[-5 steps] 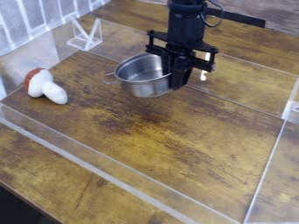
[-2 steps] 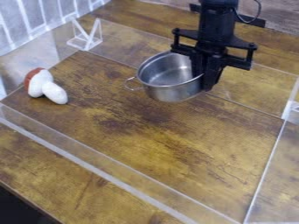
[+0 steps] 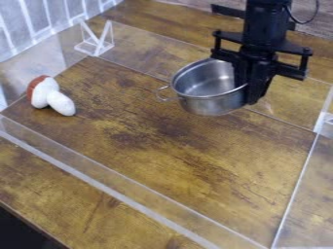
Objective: Move the green spoon to the left
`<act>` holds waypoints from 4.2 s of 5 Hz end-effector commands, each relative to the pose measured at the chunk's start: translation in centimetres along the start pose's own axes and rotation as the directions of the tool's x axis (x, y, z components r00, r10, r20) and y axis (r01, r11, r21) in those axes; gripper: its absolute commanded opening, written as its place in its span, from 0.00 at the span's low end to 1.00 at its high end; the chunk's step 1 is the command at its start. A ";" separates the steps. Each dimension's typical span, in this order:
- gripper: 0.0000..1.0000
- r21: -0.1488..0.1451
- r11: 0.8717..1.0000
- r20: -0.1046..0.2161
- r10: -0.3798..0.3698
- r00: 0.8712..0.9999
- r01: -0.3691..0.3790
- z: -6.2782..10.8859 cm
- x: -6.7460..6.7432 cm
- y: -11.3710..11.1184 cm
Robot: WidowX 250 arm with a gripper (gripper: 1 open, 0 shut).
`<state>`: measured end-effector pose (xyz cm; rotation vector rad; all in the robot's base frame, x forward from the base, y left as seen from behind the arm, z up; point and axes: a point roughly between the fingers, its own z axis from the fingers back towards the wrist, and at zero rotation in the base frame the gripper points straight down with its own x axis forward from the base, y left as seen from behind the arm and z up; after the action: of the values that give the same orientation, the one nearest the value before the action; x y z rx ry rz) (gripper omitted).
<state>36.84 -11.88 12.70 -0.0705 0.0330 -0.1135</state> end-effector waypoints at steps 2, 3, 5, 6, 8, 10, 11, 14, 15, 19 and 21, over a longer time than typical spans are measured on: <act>0.00 -0.050 0.997 0.075 0.063 0.995 -0.059 2.5 -0.5 -3.8; 0.00 -0.067 0.997 0.060 0.053 0.997 -0.049 1.2 -1.3 -4.5; 0.00 -0.090 0.991 0.109 -0.087 0.990 0.097 2.4 -0.9 -2.1; 0.00 -0.092 0.990 0.129 -0.091 0.987 0.103 3.5 -1.0 -1.4; 0.00 -0.112 0.982 0.161 -0.130 0.978 0.149 5.2 -2.6 -0.6; 0.00 -0.130 0.966 0.183 -0.197 0.963 0.222 4.3 -4.3 0.1; 1.00 -0.131 0.960 0.155 -0.226 0.962 0.247 1.7 -4.5 -0.8; 1.00 -0.105 0.959 0.056 -0.259 0.964 0.264 -6.4 -5.2 -2.2; 1.00 -0.103 0.954 0.022 -0.279 0.960 0.280 -8.6 -5.5 -1.9; 0.00 -0.109 0.968 -0.028 -0.229 0.973 0.225 -8.6 -6.5 -1.6; 0.00 -0.118 0.951 -0.022 -0.292 0.956 0.287 -6.7 -6.4 -2.9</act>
<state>28.97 -13.73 3.41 -0.1734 0.1641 -0.3839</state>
